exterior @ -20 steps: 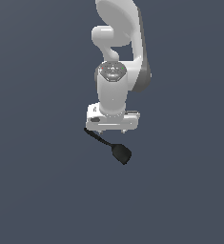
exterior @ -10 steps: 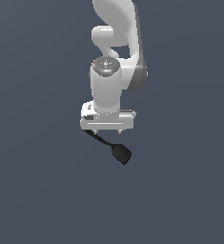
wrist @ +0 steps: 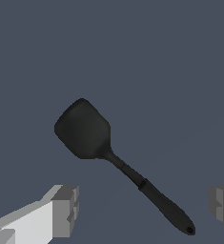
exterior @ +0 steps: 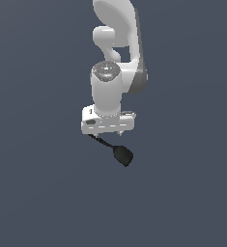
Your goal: Pick up the object and move it to a goal position.
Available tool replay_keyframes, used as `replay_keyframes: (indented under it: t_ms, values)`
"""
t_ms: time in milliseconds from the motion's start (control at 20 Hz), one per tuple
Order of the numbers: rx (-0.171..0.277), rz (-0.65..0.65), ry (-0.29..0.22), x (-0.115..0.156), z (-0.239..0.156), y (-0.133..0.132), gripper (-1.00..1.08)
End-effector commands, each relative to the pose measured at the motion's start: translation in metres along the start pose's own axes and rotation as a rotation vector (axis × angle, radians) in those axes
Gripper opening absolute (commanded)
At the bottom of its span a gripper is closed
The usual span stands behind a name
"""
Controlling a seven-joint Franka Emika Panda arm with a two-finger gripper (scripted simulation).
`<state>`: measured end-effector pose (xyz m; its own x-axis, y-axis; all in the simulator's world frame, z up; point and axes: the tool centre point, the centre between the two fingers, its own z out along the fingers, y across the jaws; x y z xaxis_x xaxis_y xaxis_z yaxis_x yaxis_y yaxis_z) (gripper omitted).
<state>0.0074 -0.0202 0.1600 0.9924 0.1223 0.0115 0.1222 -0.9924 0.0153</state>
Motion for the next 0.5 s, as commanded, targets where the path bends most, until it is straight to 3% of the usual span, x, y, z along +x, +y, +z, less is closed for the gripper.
replay_keyframes:
  t_ms: [0,450]
  values:
    - [-0.001,-0.042,-0.001,-0.001,0.005,0.001,1.00]
    - [-0.002,-0.260,-0.007,-0.008,0.029,0.007,1.00]
